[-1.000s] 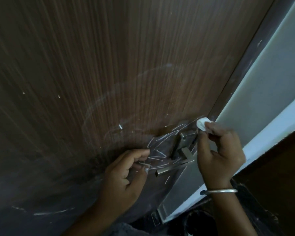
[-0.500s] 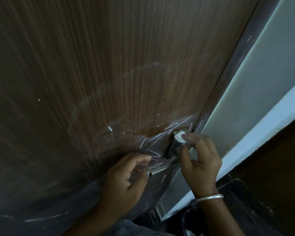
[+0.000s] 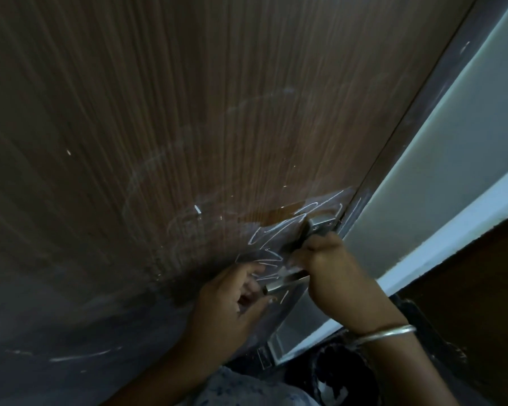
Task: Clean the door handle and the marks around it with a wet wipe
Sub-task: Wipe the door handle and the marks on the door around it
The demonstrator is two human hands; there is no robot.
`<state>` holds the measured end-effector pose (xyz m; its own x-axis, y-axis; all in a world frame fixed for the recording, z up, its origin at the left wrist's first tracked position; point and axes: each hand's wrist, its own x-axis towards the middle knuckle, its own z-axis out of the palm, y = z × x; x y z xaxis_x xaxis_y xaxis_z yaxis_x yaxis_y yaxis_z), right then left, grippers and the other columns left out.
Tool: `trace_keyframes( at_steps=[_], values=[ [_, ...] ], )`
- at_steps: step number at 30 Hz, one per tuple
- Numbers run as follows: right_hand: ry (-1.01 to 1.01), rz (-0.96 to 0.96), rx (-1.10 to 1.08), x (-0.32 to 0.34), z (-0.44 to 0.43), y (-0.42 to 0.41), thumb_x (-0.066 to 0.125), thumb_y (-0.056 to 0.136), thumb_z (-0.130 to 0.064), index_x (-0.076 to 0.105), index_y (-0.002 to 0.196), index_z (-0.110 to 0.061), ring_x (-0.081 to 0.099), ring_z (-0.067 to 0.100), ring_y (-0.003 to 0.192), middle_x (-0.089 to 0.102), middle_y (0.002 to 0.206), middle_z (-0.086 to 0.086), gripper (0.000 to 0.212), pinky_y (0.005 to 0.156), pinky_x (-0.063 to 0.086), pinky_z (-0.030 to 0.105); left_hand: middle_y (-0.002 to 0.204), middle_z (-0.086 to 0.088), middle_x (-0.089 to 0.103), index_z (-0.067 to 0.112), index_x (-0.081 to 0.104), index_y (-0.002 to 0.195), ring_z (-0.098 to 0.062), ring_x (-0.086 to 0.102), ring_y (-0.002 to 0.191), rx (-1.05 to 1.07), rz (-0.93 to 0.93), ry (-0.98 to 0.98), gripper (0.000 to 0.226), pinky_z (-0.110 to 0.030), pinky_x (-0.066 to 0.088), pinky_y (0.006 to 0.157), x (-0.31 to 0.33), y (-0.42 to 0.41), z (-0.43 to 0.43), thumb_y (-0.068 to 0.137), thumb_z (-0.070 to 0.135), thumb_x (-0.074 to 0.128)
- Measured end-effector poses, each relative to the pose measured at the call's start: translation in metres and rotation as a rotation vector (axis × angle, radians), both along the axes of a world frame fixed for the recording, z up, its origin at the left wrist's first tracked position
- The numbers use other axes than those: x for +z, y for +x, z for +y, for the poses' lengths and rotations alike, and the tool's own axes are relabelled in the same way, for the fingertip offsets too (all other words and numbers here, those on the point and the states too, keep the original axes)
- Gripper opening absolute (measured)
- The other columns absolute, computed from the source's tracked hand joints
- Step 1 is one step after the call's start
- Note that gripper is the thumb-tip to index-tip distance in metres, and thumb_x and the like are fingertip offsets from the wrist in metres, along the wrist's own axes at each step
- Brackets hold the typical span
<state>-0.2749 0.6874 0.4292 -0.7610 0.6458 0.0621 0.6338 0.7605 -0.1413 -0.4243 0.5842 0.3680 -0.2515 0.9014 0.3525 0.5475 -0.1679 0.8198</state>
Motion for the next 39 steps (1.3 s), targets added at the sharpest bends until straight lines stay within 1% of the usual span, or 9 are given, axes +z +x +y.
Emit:
trace_keyframes(
  at_steps=[3,5,7,14,18,23,29,35,39],
  values=[
    [0.069,-0.045,0.001,0.003,-0.004,0.0,0.03,0.083,-0.011,0.055,0.122,-0.025,0.045,0.027,0.105,0.059,0.113,0.005,0.049,0.088,0.041,0.029,0.082,0.016,0.064,0.044,0.055,0.1,0.008,0.06,0.077,0.001,-0.017,0.004,0.049,-0.003,0.044,0.063,0.0,0.0,0.001,0.07,0.015,0.08],
    [0.055,-0.031,0.026,0.007,-0.006,0.002,0.037,0.085,-0.015,0.056,0.117,-0.022,0.049,0.027,0.102,0.061,0.109,0.006,0.038,0.084,0.036,0.028,0.09,0.015,0.063,0.048,0.053,0.099,0.007,0.06,0.076,0.016,-0.033,0.005,0.053,-0.003,0.044,0.062,0.0,-0.001,0.002,0.069,0.015,0.081],
    [0.027,-0.022,0.066,0.011,-0.005,0.001,0.04,0.087,-0.025,0.058,0.109,-0.017,0.053,0.026,0.097,0.063,0.105,0.007,0.029,0.083,0.03,0.027,0.08,0.011,0.065,0.048,0.052,0.097,0.006,0.061,0.072,0.033,-0.043,0.004,0.054,-0.004,0.044,0.061,-0.001,-0.001,0.003,0.068,0.014,0.082],
    [0.005,-0.003,0.085,0.011,-0.019,-0.018,0.018,0.073,-0.047,0.062,0.086,-0.015,0.055,0.024,0.083,0.063,0.089,0.004,0.056,0.079,0.028,0.026,0.072,0.012,0.063,0.045,0.05,0.092,0.006,0.059,0.071,0.041,-0.07,0.006,0.051,-0.004,0.042,0.058,-0.003,-0.001,0.003,0.067,0.012,0.08],
    [-0.044,0.014,0.119,0.008,-0.022,-0.029,0.058,0.071,-0.036,0.06,0.068,-0.015,0.056,0.023,0.068,0.062,0.072,0.003,0.021,0.065,0.012,0.018,0.083,0.022,0.064,0.04,0.053,0.089,0.008,0.06,0.07,0.021,-0.126,0.026,0.05,-0.003,0.042,0.057,-0.005,-0.001,0.004,0.067,0.001,0.077],
    [-0.113,0.034,0.096,0.006,-0.02,-0.027,0.068,0.067,-0.036,0.056,0.085,-0.02,0.053,0.02,0.079,0.063,0.083,-0.001,0.027,0.07,0.025,0.022,0.081,0.008,0.064,0.036,0.056,0.09,0.0,0.062,0.073,0.022,-0.124,0.029,0.04,-0.016,0.051,0.061,-0.007,-0.002,0.003,0.068,0.008,0.074],
    [-0.201,0.075,0.116,0.007,-0.02,-0.019,0.06,0.064,-0.038,0.06,0.085,-0.02,0.047,0.017,0.083,0.062,0.083,-0.004,0.027,0.067,0.023,0.025,0.091,0.018,0.061,0.044,0.047,0.091,0.009,0.06,0.071,0.046,-0.092,-0.004,0.041,-0.002,0.041,0.057,-0.001,0.0,0.004,0.066,0.02,0.07],
    [-0.052,-0.106,0.109,0.011,-0.017,-0.011,0.036,0.065,-0.06,0.057,0.091,-0.028,0.043,0.016,0.084,0.058,0.084,-0.01,0.046,0.071,0.032,0.033,0.072,0.011,0.062,0.05,0.045,0.093,0.006,0.061,0.069,0.051,-0.077,0.021,0.066,-0.004,0.044,0.057,-0.007,-0.001,0.005,0.065,0.002,0.08],
    [0.029,-0.138,0.039,0.012,-0.017,0.0,0.036,0.069,-0.057,0.061,0.086,-0.024,0.05,0.021,0.079,0.06,0.078,-0.006,0.044,0.067,0.036,0.033,0.072,0.009,0.062,0.048,0.045,0.092,0.002,0.062,0.068,0.054,-0.073,0.014,0.064,-0.008,0.046,0.056,-0.007,-0.003,0.005,0.062,0.007,0.084]
  ],
)
